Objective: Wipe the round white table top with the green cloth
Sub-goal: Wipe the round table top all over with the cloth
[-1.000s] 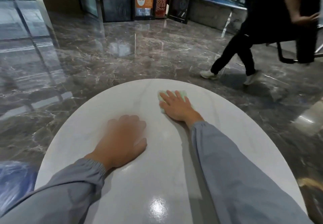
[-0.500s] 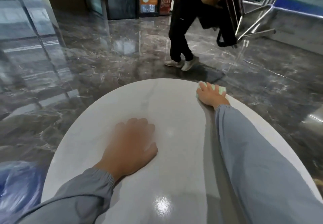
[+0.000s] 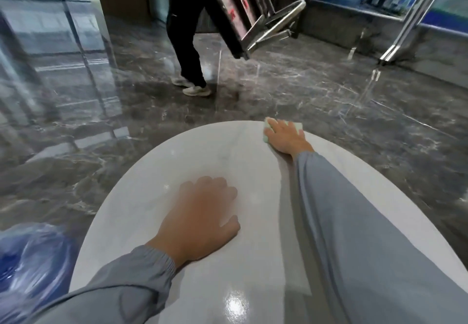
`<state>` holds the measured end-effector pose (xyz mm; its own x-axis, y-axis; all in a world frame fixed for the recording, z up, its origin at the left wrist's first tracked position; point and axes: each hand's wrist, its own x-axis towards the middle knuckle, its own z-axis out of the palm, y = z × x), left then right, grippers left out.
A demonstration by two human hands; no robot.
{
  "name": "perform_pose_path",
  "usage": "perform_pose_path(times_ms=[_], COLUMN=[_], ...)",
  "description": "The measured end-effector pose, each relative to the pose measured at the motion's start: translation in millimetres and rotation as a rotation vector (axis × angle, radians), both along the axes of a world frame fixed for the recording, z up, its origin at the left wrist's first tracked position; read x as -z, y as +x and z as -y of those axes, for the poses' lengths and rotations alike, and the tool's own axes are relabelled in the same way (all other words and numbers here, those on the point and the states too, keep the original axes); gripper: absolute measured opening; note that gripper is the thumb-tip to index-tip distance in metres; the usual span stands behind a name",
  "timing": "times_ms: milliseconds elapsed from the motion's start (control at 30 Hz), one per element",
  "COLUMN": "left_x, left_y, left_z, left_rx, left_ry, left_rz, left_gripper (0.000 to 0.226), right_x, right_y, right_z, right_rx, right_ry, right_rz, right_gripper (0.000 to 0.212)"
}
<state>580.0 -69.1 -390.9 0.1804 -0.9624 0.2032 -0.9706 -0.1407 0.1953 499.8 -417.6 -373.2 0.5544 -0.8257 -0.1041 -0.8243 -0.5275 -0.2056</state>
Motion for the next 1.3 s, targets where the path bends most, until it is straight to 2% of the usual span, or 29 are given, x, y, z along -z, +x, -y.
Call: perform_pose_path(times_ms=[133,267,400,533,600,700,767,900,1067,1300], left_x=[1,2,3,3,2,1,1,2,4,3], left_y=[-1,-1,0,-1,-1,0,0,-1,0,0], left_z=[-1,0,-1,1,2,2,2,0,0,2], left_rx=[0.000,0.003,0.001,0.003,0.016,0.014,0.003,-0.011,0.001,0.005], left_ry=[-0.008,-0.010,-0.028,-0.037,-0.031,-0.013,-0.011,-0.018,-0.020,0.014], left_rz=[-0.017,-0.019,-0.014,0.003,0.028,0.040,0.030,0.014,-0.003,-0.038], left_gripper=[0.045,0.046,0.045,0.044,0.050,0.054,0.051,0.042,0.041,0.043], right_x=[4,2,-4,-7,-6,-8,-15,-16,4,-1], right_y=[-46,-11,71,156,175,175,162,111,24,-108], right_z=[38,29,-12,-95,-130,-143,-126,-65,17,26], right_rx=[0.174,0.160,-0.119,-0.523,-0.690,-0.794,-0.736,-0.372,0.051,0.361], right_ry=[0.003,0.036,0.003,-0.028,-0.051,0.016,0.031,-0.034,-0.014,0.027], right_rz=[-0.076,-0.091,-0.124,-0.165,-0.201,-0.202,-0.143,-0.055,-0.034,-0.023], right_gripper=[0.055,0.056,0.062,0.058,0.057,0.055,0.055,0.053,0.067,0.067])
